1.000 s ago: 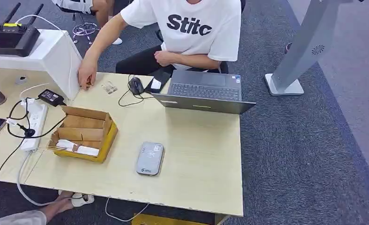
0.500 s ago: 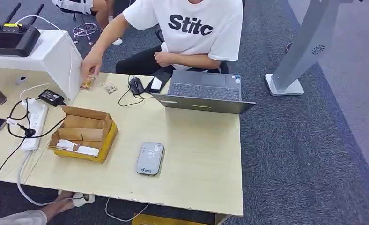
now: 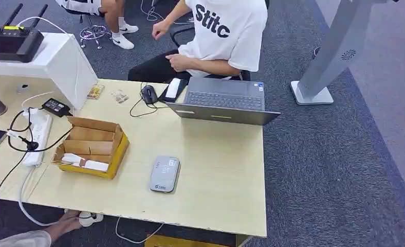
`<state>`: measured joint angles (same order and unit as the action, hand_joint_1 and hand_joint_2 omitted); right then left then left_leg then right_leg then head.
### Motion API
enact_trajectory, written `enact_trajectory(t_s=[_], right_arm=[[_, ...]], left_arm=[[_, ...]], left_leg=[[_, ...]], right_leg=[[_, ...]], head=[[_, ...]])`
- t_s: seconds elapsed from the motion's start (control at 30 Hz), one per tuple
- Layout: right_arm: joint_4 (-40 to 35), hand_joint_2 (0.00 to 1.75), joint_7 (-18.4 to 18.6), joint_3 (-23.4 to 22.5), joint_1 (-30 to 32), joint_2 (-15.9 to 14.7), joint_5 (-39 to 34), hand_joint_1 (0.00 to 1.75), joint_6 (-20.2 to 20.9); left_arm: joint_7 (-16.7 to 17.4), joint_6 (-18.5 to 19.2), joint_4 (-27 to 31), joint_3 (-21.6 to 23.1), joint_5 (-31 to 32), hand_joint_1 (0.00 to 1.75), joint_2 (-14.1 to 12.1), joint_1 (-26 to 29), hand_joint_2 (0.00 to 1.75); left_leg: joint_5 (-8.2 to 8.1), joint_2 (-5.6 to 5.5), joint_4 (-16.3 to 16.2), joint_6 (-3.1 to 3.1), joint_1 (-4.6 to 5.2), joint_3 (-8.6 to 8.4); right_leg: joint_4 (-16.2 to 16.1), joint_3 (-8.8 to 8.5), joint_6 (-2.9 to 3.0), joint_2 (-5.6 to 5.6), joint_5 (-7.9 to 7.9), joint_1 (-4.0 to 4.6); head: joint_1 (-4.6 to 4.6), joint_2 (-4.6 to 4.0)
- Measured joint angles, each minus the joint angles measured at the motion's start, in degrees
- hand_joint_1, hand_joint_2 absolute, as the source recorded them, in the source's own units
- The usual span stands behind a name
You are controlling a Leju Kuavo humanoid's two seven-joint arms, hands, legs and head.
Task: Pass the card to the sensor for recognition and then transmit it.
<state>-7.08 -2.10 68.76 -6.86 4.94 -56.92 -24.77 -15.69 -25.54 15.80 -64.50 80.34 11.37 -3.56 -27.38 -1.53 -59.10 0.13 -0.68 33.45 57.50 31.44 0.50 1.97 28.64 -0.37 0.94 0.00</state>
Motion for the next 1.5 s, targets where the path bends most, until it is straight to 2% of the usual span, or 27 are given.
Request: enact_trajectory(t_s=[0.1,0.37,0.63,0.9,0.93,1.5], right_arm=[[-0.1,1.75,0.2,0.6,0.0,0.0,0.0,0.0,-0.3],[-0.3,1.75,-0.9,1.1,0.4,0.0,1.8,0.0,-1.4],[-1.1,1.75,-0.7,-5.2,1.6,-0.3,8.4,0.0,0.4],[-2.7,1.75,-0.3,-13.9,3.2,-1.2,15.6,0.0,3.8],[-2.9,0.0,-0.3,-15.0,3.4,-1.4,16.4,0.0,4.2],[-7.6,0.0,0.7,-34.4,8.2,-2.4,31.7,0.0,12.6]], left_arm=[[0.7,3.8,-0.4,0.0,-0.9,0.0,-0.3,0.3,1.75],[1.7,5.4,-0.5,0.4,-3.0,0.0,-0.8,0.7,1.75],[3.1,7.8,-0.4,5.8,-12.5,0.0,-2.2,2.1,1.75],[4.9,10.4,-0.4,13.6,-22.5,0.0,-3.6,3.5,1.75],[5.2,10.8,-0.4,14.5,-23.7,0.0,-3.8,3.6,0.0],[9.0,16.1,1.3,32.0,-44.9,0.0,-6.5,6.8,0.0]], left_leg=[[0.0,-0.02,0.0,0.0,-0.01,0.01],[0.0,-0.02,0.0,0.0,-0.01,0.03],[0.0,-0.01,0.0,0.0,-0.01,0.02],[0.0,-0.01,0.0,0.0,-0.02,0.01],[0.0,-0.01,0.0,0.0,-0.02,0.02],[-0.01,-0.01,0.0,0.0,-0.02,0.04]], right_leg=[[0.0,0.01,0.0,-0.03,0.01,0.0],[0.0,0.01,0.0,-0.03,0.02,0.01],[0.0,0.02,-0.01,-0.02,0.02,0.01],[0.0,0.03,0.0,-0.02,0.02,0.01],[0.0,0.03,0.0,-0.02,0.02,0.01],[0.0,0.04,0.0,-0.04,0.03,0.01]], head=[[0.0,0.0],[-0.02,0.0],[-0.02,0.0],[-0.02,0.0],[0.0,0.0],[0.0,0.0]])
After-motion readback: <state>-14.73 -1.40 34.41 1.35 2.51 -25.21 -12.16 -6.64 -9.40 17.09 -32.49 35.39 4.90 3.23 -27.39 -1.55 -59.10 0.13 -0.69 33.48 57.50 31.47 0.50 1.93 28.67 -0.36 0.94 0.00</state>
